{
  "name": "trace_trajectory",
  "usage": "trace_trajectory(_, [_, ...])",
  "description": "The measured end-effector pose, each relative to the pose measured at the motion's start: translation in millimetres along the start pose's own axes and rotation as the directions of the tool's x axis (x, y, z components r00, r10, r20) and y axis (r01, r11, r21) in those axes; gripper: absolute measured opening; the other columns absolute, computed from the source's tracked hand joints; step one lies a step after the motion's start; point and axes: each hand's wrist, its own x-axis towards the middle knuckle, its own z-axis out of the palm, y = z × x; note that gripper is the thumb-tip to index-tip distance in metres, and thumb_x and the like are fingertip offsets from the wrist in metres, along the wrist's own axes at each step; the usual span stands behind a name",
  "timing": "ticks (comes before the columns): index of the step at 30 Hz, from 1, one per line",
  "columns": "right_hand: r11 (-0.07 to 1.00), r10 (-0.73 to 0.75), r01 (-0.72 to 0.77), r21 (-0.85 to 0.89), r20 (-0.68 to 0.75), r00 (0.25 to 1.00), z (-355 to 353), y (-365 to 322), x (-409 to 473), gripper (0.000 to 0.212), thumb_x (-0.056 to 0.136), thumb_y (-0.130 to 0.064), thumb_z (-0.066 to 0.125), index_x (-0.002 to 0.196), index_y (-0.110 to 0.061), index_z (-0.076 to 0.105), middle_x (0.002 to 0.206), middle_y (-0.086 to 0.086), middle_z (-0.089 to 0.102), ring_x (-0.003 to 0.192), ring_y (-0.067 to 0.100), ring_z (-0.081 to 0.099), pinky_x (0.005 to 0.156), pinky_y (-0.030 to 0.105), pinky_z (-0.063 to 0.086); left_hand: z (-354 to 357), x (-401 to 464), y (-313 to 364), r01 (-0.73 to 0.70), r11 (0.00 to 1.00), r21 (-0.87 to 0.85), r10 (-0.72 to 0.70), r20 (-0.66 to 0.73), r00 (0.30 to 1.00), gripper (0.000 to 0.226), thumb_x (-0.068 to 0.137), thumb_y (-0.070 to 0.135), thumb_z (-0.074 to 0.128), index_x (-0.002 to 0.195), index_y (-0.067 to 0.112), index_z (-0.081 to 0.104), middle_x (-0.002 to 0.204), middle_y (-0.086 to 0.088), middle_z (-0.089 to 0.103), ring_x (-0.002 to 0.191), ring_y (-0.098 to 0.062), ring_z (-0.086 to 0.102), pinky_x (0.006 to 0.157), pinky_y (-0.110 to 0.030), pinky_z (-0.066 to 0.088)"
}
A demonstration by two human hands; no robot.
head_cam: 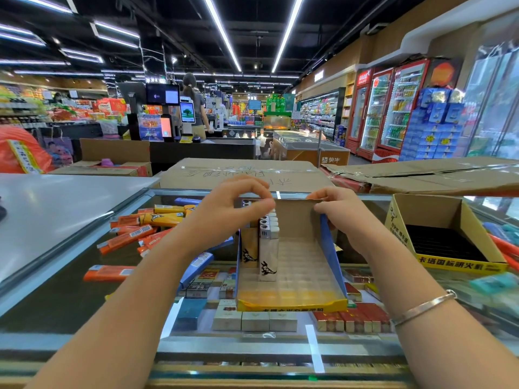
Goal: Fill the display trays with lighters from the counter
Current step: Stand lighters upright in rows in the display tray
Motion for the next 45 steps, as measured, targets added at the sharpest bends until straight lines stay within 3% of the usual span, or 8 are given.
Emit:
trace_trajectory(6, [0.99, 0.041, -0.033, 0.136, -0.06, 0.997, -11.5, 3.9, 2.5, 0.016, 0.094, -0.013, 0.05, 0.093, -0.012, 0.066, 0.082, 0.007, 0.061, 0.067, 0.015, 0.055, 0.055, 0.022, 0.05, 10.9, 5.4, -14.1, 0.312, 0.95, 0.022, -0.312, -0.009, 0.95, 0.039, 0.094, 0.037, 0.048, 0.132, 0.029, 0.046, 0.124, 0.006, 0.055, 0.104, -0.006, 0.053, 0.077, -0.018, 0.041])
trace_trajectory(9, [0.986, 0.046, -0.058, -0.159, -0.078, 0.996, -17.0, 13.9, 6.2, 0.013, 0.09, -0.005, 0.055, 0.094, -0.01, 0.066, 0.087, 0.005, 0.062, 0.081, 0.016, 0.057, 0.068, 0.027, 0.051, 13.2, 6.4, -11.6, 0.387, 0.919, -0.078, -0.387, 0.015, 0.922, 0.033, 0.095, 0.033, 0.046, 0.128, 0.031, 0.048, 0.109, 0.009, 0.059, 0.089, -0.004, 0.056, 0.062, -0.018, 0.043])
trace_trajectory(14, [0.879, 0.14, -0.08, -0.469, 0.095, 0.986, -7.7, 27.8, 7.3, 0.023, 0.086, -0.001, 0.057, 0.107, -0.005, 0.066, 0.097, 0.009, 0.063, 0.085, 0.019, 0.058, 0.066, 0.027, 0.046, 11.5, 6.3, -11.1, 0.391, 0.915, -0.097, -0.396, -0.039, 0.917, 0.025, 0.095, 0.027, 0.046, 0.119, 0.029, 0.053, 0.101, 0.001, 0.064, 0.083, -0.012, 0.06, 0.063, -0.027, 0.051])
trace_trajectory(22, [0.824, 0.197, -0.111, -0.555, 0.097, 0.975, -5.7, 34.9, 11.3, 0.022, 0.086, -0.005, 0.056, 0.108, -0.004, 0.059, 0.093, 0.011, 0.06, 0.083, 0.02, 0.057, 0.067, 0.028, 0.047, 4.4, 6.0, -12.1, 0.416, 0.898, -0.142, -0.426, -0.049, 0.903, 0.024, 0.095, 0.021, 0.049, 0.117, 0.025, 0.055, 0.095, 0.002, 0.067, 0.078, -0.01, 0.064, 0.065, -0.026, 0.053])
trace_trajectory(27, [0.924, 0.132, -0.208, -0.32, -0.242, 0.961, -16.2, 36.3, 21.7, 0.044, 0.093, -0.006, 0.047, 0.132, -0.009, 0.029, 0.11, 0.014, 0.051, 0.083, 0.019, 0.047, 0.05, 0.024, 0.037, -2.0, 6.7, -14.1, 0.441, 0.882, -0.164, -0.456, -0.064, 0.888, 0.024, 0.093, 0.018, 0.052, 0.116, 0.024, 0.056, 0.095, -0.001, 0.068, 0.074, -0.009, 0.064, 0.059, -0.022, 0.051])
trace_trajectory(31, [0.905, 0.079, -0.233, -0.357, -0.395, 0.915, -21.4, 44.4, 34.5, 0.03, 0.093, -0.005, 0.046, 0.123, -0.007, 0.039, 0.118, 0.018, 0.055, 0.098, 0.031, 0.055, 0.065, 0.029, 0.039, -6.6, 6.3, -17.2, 0.453, 0.877, -0.161, -0.469, -0.079, 0.88, 0.022, 0.092, 0.018, 0.053, 0.112, 0.026, 0.059, 0.094, 0.0, 0.068, 0.073, -0.008, 0.065, 0.056, -0.02, 0.05])
trace_trajectory(39, [0.7, 0.074, -0.273, -0.659, -0.314, 0.947, -14.1, 63.7, 53.5, 0.025, 0.093, -0.011, 0.048, 0.118, -0.012, 0.05, 0.117, 0.014, 0.057, 0.109, 0.031, 0.052, 0.085, 0.04, 0.047, -5.4, 8.0, -21.5, 0.45, 0.882, -0.14, -0.463, -0.08, 0.883, 0.019, 0.092, 0.021, 0.053, 0.108, 0.029, 0.059, 0.091, 0.001, 0.069, 0.071, -0.008, 0.065, 0.058, -0.022, 0.051])
trace_trajectory(45, [0.67, 0.043, -0.271, -0.691, -0.328, 0.944, -13.3, 66.3, 60.9, 0.03, 0.091, -0.01, 0.054, 0.12, -0.007, 0.051, 0.124, 0.014, 0.049, 0.114, 0.034, 0.047, 0.09, 0.042, 0.046, -6.2, 9.5, -23.2, 0.46, 0.874, -0.157, -0.475, -0.079, 0.876, 0.019, 0.09, 0.02, 0.055, 0.104, 0.031, 0.062, 0.089, 0.005, 0.069, 0.068, -0.002, 0.064, 0.052, -0.017, 0.048])
